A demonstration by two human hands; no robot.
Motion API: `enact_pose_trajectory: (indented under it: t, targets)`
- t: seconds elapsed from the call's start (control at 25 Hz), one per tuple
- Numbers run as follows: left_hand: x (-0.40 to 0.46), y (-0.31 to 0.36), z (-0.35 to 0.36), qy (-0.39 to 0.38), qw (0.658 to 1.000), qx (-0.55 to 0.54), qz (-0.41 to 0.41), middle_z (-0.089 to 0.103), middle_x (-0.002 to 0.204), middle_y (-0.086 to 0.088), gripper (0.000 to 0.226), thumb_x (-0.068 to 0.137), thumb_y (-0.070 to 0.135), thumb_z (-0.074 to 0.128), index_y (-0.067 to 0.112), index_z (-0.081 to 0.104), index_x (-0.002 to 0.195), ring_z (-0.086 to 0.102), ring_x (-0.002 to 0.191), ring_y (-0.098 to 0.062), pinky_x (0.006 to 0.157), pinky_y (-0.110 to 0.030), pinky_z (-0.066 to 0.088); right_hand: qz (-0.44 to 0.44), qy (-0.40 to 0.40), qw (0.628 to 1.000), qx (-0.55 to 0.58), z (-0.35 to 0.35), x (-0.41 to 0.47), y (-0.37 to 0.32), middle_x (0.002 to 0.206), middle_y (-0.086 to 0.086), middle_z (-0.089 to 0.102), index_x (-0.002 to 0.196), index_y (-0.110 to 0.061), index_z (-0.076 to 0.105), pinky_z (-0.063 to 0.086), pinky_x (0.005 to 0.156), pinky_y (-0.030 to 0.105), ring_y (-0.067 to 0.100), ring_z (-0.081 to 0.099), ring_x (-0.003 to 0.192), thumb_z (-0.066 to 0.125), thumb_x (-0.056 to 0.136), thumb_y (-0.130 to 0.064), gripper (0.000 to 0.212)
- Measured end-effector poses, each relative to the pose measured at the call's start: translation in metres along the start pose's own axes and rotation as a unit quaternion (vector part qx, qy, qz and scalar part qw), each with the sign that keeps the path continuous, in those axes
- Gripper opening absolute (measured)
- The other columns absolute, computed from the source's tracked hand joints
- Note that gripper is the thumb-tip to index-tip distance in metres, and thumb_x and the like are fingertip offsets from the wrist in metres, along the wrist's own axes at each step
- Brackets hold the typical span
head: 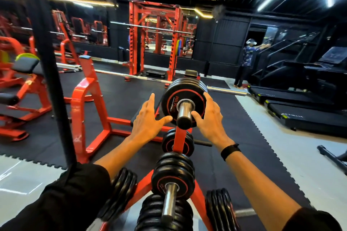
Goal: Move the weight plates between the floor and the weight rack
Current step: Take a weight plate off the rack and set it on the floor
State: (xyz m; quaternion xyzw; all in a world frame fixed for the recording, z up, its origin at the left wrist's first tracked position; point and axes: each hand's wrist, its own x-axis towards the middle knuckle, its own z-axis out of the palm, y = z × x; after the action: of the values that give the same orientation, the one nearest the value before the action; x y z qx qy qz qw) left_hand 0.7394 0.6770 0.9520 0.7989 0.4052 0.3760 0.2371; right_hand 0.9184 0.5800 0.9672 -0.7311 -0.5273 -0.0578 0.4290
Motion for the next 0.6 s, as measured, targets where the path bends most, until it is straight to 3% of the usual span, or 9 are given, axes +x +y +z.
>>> enact_pose_trajectory:
  t: [0.16, 0.24, 0.32, 0.48, 0.6]
  targets:
    - [-0.026, -0.013, -0.025, 0.033, 0.999, 0.015, -0.031, 0.031, 0.158, -0.012, 0.105, 0.08, 0.047, 0.075, 0.018, 0.01, 0.158, 0.044, 0.136, -0.032, 0.107, -0.049, 0.042, -0.076, 0.042, 0.996, 0.016, 0.009, -0.011, -0.02, 0.145, 0.01, 0.049, 0.143, -0.01, 0.044, 0.029, 0.116, 0.052, 0.026, 0.038, 0.14, 0.062, 0.092, -0.016, 0.054]
    - [-0.042, -0.022, -0.046, 0.054, 0.997, 0.026, -0.043, 0.032, 0.157, -0.012, 0.105, 0.08, 0.047, 0.076, 0.017, 0.011, 0.158, 0.043, 0.137, -0.032, 0.106, -0.048, 0.04, -0.144, 0.072, 0.987, 0.021, 0.015, -0.016, -0.043, 0.125, 0.009, 0.063, 0.122, -0.009, 0.063, 0.042, 0.105, 0.05, 0.026, 0.053, 0.124, 0.069, 0.086, -0.018, 0.037]
    - [-0.061, -0.034, -0.075, 0.071, 0.996, 0.027, -0.056, 0.033, 0.157, -0.012, 0.106, 0.079, 0.048, 0.076, 0.016, 0.013, 0.158, 0.04, 0.14, -0.032, 0.109, -0.049, 0.04, -0.191, 0.087, 0.977, 0.043, 0.025, -0.024, -0.072, 0.1, 0.004, 0.07, 0.094, -0.012, 0.071, 0.048, 0.092, 0.046, 0.023, 0.061, 0.105, 0.075, 0.08, -0.02, 0.017]
    - [-0.121, -0.071, -0.145, 0.1, 0.989, 0.034, -0.099, 0.043, 0.152, -0.011, 0.102, 0.075, 0.048, 0.079, 0.015, 0.025, 0.155, 0.054, 0.127, -0.032, 0.104, -0.047, 0.046, -0.207, 0.025, 0.972, 0.112, 0.062, -0.059, -0.145, 0.084, 0.002, 0.072, 0.078, -0.012, 0.071, 0.053, 0.079, 0.042, 0.021, 0.065, 0.085, 0.077, 0.081, -0.016, 0.009]
    - [-0.198, -0.108, -0.213, 0.125, 0.978, 0.036, -0.165, 0.058, 0.136, -0.014, 0.081, 0.077, 0.036, 0.082, 0.011, 0.044, 0.144, 0.063, 0.107, -0.031, 0.094, -0.039, 0.05, -0.229, -0.056, 0.955, 0.18, 0.114, -0.113, -0.214, 0.076, 0.005, 0.073, 0.073, -0.008, 0.07, 0.054, 0.07, 0.035, 0.022, 0.067, 0.074, 0.077, 0.08, -0.012, 0.011]
